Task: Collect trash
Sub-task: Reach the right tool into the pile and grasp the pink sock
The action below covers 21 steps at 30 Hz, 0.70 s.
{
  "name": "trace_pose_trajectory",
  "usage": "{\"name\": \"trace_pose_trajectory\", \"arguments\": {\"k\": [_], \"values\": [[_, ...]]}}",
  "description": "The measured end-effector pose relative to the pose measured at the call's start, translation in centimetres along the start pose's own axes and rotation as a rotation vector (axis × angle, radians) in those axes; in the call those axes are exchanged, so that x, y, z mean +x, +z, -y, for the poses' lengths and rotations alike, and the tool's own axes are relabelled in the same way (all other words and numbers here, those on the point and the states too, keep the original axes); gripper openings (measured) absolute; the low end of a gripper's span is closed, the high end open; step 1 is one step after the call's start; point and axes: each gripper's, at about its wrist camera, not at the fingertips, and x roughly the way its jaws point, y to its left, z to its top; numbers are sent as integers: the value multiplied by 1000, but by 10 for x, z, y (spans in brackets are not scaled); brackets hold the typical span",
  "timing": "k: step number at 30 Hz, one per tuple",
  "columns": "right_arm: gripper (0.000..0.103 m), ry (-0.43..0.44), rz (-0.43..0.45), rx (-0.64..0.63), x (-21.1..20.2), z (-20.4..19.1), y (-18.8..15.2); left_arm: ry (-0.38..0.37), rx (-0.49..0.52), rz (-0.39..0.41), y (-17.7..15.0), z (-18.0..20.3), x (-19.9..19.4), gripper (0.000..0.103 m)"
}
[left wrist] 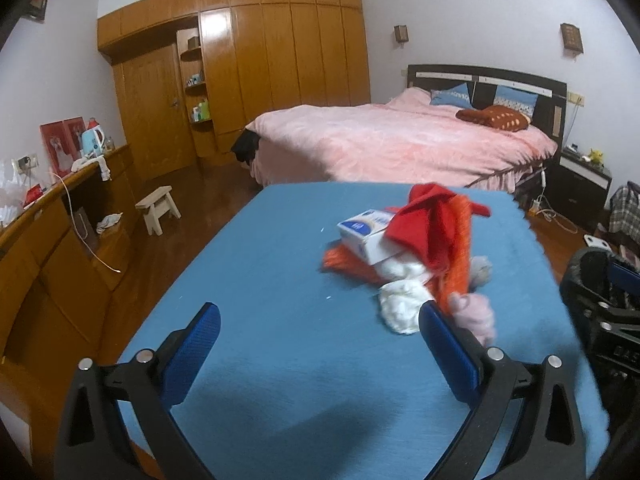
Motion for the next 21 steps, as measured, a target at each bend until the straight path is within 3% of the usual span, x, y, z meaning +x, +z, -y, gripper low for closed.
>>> {"name": "trace_pose_trajectory", "arguments": {"k": [13, 21], "values": [[97, 45, -119, -87, 76, -55, -5, 20, -43, -36, -8, -26, 46, 97], [70, 92, -195, -99, 93, -60, -8, 26, -49, -62, -13, -29, 56, 97]]}}
